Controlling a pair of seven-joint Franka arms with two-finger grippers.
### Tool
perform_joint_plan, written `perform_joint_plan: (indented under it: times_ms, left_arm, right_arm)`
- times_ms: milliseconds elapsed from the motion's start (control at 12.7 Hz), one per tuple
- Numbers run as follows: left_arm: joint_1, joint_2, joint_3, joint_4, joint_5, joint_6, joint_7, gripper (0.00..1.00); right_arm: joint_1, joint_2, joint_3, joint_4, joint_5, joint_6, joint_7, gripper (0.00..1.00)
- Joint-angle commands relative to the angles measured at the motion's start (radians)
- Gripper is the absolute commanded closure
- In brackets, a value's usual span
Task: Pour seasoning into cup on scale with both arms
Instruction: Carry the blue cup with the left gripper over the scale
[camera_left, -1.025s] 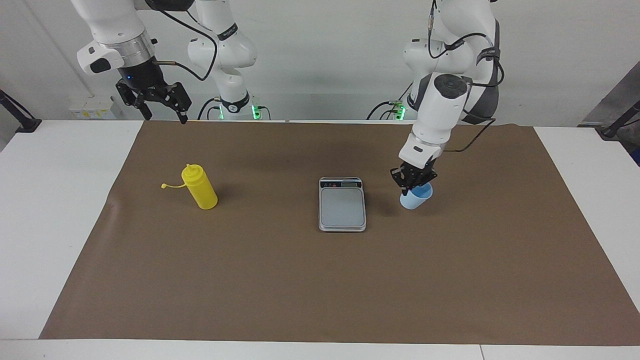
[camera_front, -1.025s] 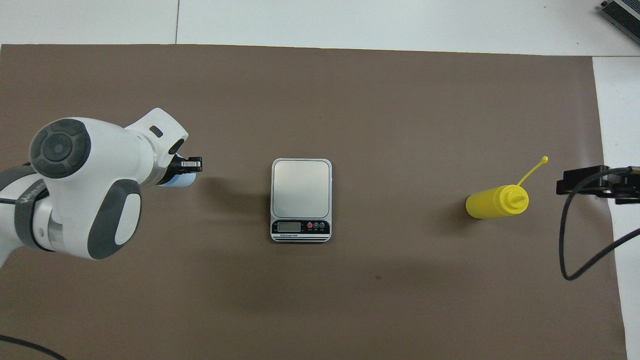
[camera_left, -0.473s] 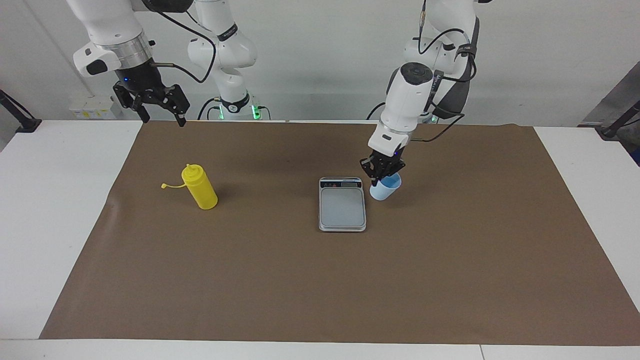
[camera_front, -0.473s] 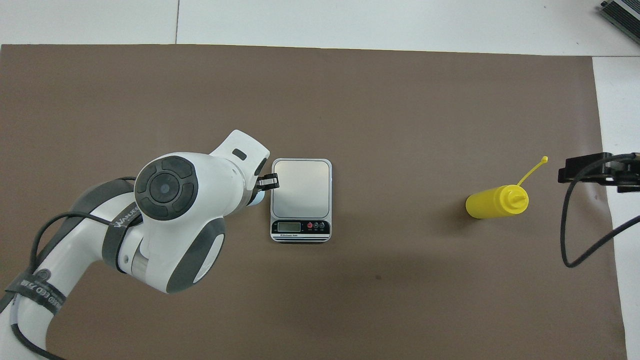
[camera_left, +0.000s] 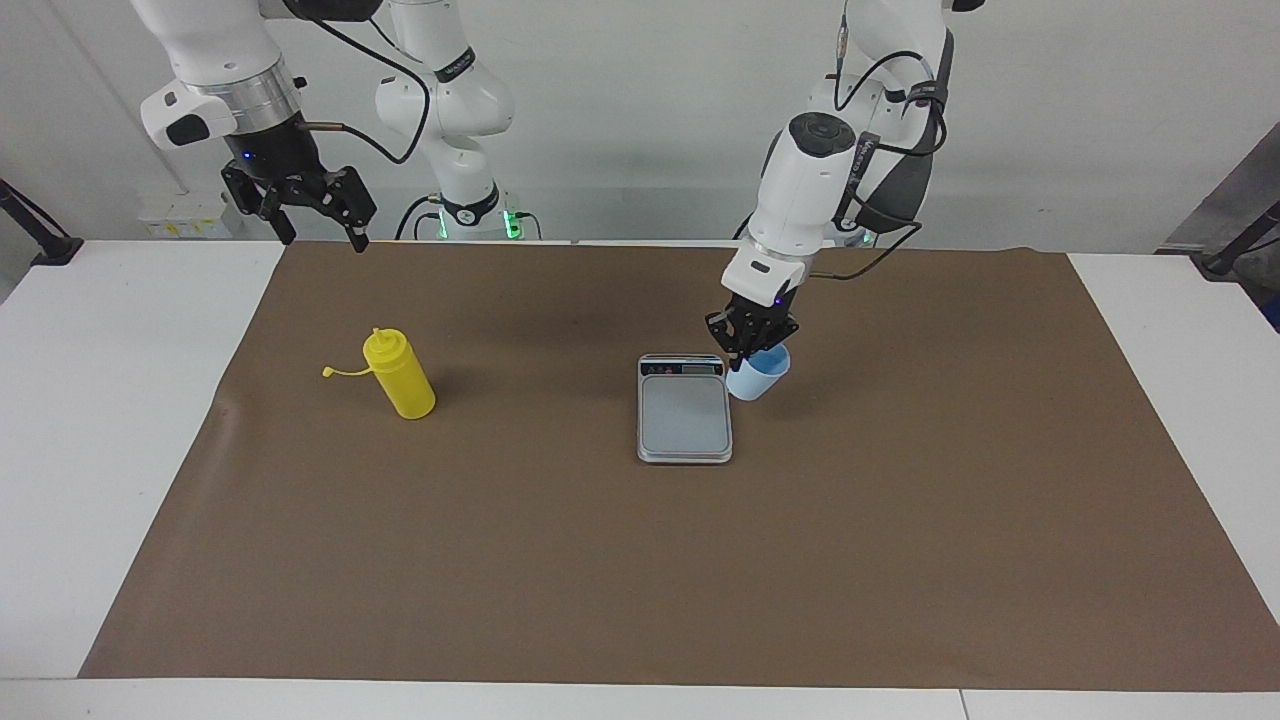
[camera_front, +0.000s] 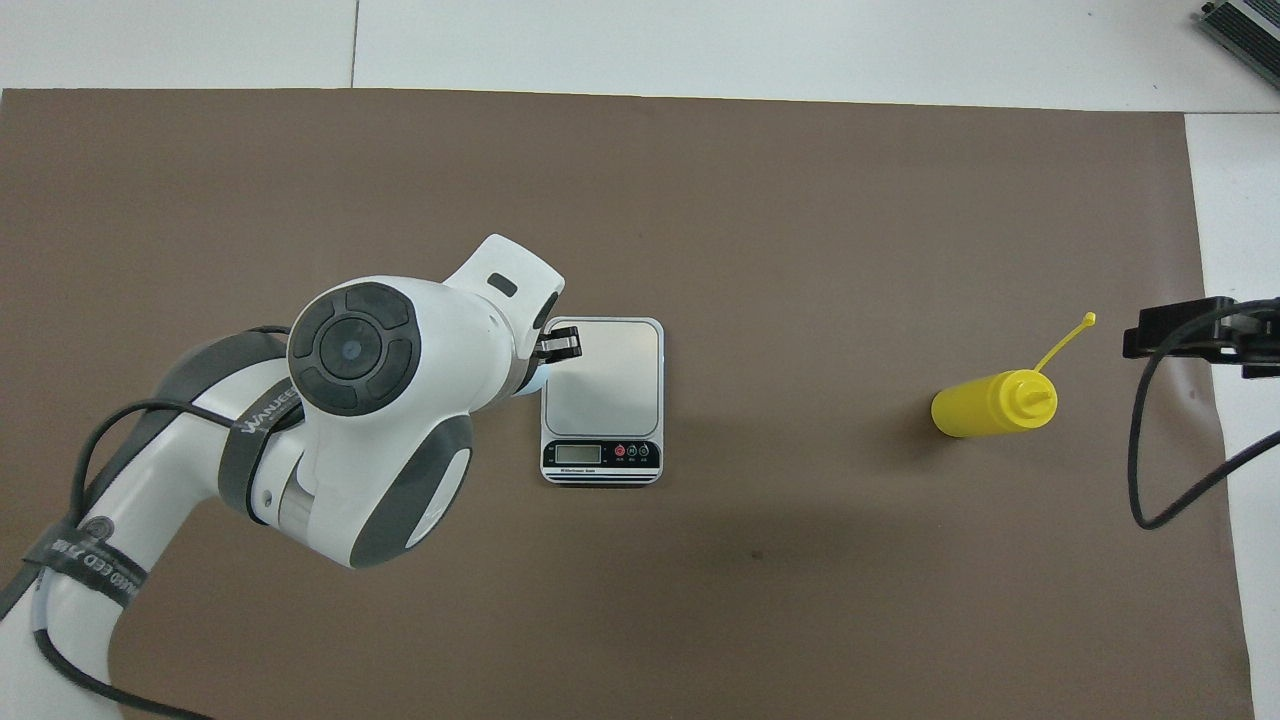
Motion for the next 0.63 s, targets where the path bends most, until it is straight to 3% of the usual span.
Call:
perform_joint_plan:
  times_ms: [0, 237, 552]
  left_arm:
    - [-0.04, 0.072, 0.018, 0.088, -0.007, -0.045, -0.035, 1.0]
    - [-0.069, 0.195, 0.018, 0.249, 0.017, -0.129, -0.113, 1.0]
    - [-0.101, 0.27, 0.018, 0.315, 0.066, -0.163, -0.181, 1.0]
  right_arm:
    - [-0.018, 0.044, 0.007, 0.056, 0.003, -0.005, -0.019, 0.0]
    - [-0.018, 0.064, 0.007, 0.08, 0.003, -0.005, -0.019, 0.0]
    - [-0.02, 0.076, 0.005, 0.09, 0.003, -0.006, -0.019, 0.0]
